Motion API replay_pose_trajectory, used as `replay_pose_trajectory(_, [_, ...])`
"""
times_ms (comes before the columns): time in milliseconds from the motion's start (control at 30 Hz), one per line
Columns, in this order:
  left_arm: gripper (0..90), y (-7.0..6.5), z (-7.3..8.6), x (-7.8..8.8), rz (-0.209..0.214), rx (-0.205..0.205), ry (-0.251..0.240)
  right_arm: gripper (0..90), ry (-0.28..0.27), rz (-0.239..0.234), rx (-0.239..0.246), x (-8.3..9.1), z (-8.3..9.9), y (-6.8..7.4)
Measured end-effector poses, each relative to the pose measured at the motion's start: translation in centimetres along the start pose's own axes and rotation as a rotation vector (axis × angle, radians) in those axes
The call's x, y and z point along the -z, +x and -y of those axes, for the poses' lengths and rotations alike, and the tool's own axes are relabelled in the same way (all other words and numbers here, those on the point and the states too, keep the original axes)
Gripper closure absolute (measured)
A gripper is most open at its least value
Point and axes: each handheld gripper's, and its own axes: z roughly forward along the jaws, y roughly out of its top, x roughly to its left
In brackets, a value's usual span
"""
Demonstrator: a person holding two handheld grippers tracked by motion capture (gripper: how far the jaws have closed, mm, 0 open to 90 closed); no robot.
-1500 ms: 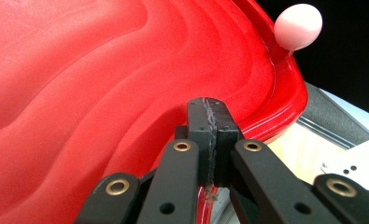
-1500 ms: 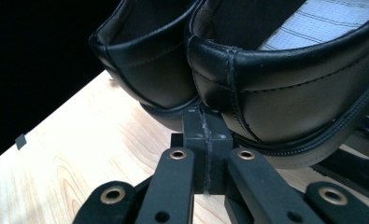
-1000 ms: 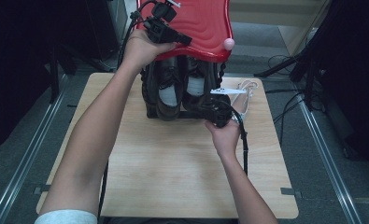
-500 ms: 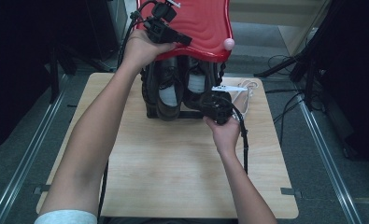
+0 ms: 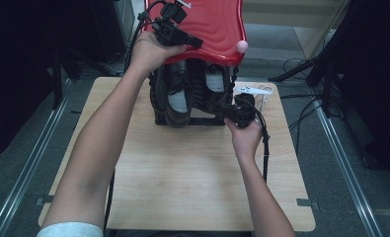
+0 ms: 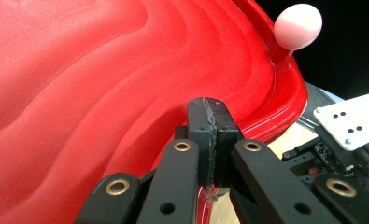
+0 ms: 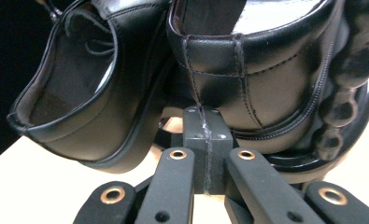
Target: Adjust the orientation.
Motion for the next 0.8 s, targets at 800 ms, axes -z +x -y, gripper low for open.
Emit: replay_pose_trajectory(800, [89.8,0.2,0.1,0.1,0.010,-0.005,-0.002,90.0,0.018,-0.045,-0.001,0.3,0.9,1.6])
